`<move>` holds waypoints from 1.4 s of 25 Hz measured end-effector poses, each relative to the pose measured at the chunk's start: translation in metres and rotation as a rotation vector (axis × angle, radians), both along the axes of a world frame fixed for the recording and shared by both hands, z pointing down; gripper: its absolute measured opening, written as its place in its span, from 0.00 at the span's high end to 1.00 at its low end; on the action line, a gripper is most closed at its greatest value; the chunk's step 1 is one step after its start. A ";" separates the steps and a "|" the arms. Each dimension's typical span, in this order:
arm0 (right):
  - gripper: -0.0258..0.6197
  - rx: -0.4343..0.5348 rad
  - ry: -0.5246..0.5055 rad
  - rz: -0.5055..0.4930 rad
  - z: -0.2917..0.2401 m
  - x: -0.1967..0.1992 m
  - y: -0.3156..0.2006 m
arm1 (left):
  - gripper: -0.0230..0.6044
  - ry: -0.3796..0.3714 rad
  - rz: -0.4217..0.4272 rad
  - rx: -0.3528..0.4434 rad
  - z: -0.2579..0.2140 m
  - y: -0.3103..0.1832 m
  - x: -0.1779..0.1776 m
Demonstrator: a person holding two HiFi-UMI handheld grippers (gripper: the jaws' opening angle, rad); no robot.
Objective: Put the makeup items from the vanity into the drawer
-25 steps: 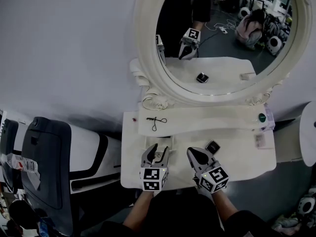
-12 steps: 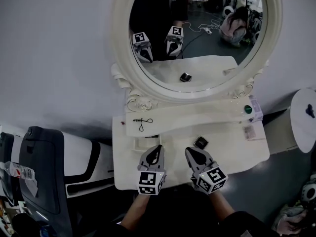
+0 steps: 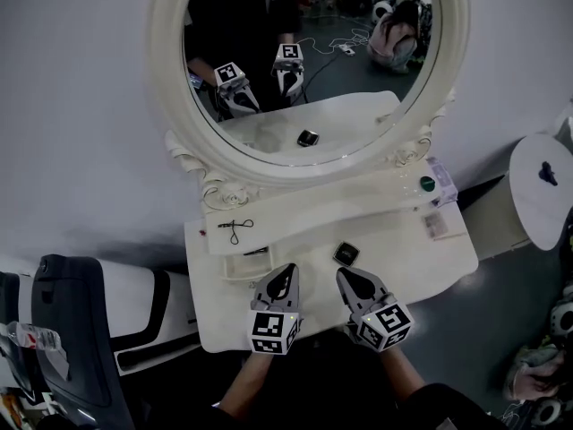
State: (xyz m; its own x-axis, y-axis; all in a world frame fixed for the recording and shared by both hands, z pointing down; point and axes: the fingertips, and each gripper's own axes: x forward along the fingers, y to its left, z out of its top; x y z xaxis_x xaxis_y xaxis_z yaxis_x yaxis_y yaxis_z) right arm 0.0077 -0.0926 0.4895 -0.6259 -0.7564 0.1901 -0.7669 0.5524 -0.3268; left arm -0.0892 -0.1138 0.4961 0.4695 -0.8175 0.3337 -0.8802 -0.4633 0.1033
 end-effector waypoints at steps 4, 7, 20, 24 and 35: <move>0.92 -0.007 0.007 0.027 0.003 0.010 0.001 | 0.94 0.002 0.037 -0.009 0.002 -0.001 0.013; 0.92 -0.014 0.026 0.036 0.008 0.016 0.000 | 0.94 0.001 0.061 -0.021 0.007 -0.003 0.022; 0.92 -0.103 0.069 0.078 0.050 0.040 -0.019 | 0.94 -0.013 0.150 -0.091 0.038 -0.023 0.055; 0.92 -0.109 0.074 0.084 0.059 0.047 -0.027 | 0.94 -0.020 0.168 -0.098 0.045 -0.029 0.061; 0.75 -0.158 0.177 0.025 0.087 0.052 -0.049 | 0.94 -0.014 0.164 -0.126 0.062 -0.043 0.067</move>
